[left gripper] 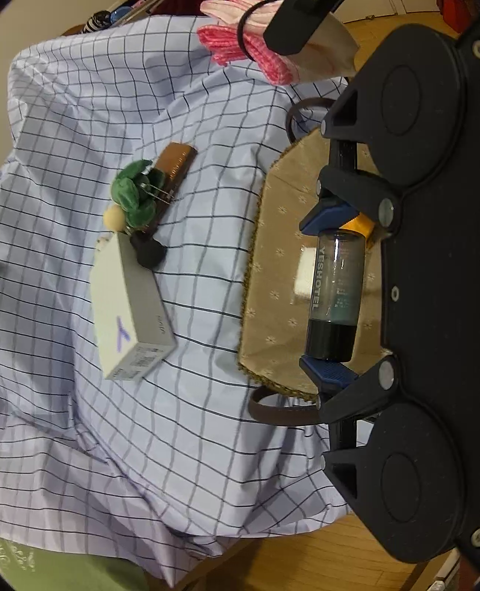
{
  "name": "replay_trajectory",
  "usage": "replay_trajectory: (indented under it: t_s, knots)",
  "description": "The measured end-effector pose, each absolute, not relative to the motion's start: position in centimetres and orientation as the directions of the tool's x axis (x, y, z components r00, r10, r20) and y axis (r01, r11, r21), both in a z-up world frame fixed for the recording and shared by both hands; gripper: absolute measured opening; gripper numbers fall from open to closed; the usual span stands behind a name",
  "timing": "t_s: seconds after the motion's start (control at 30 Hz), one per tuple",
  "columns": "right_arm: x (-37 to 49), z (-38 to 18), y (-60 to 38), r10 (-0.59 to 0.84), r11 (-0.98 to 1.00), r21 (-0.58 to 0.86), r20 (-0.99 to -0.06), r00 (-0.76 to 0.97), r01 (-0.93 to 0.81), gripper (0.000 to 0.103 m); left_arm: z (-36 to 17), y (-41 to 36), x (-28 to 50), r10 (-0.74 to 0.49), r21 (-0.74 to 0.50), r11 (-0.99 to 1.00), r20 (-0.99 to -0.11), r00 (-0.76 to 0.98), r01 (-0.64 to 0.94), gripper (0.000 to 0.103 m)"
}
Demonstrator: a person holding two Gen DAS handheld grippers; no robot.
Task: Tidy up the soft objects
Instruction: 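Lift the bottle with the left tool while the right tool carries the towel roll toward the basket, then release the towel roll into the basket with the right tool while the left tool holds the bottle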
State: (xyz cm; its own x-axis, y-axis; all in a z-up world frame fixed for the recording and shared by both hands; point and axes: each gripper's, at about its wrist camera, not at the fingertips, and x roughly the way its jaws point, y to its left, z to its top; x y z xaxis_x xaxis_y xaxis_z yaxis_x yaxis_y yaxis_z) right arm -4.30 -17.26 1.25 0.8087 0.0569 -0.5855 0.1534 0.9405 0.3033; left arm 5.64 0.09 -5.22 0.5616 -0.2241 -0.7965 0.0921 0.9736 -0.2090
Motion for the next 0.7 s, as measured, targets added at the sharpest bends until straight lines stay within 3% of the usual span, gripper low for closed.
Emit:
replay_trajectory:
  t_s: [0.7]
  knots:
    - [-2.8, -2.4, -16.5, 0.038, 0.959, 0.228, -0.693, 0.720, 0.169, 0.074, -6.7, 0.6, 4.7, -0.203, -0.183, 0.979, -0.804, 0.559, 0.092, 0.066]
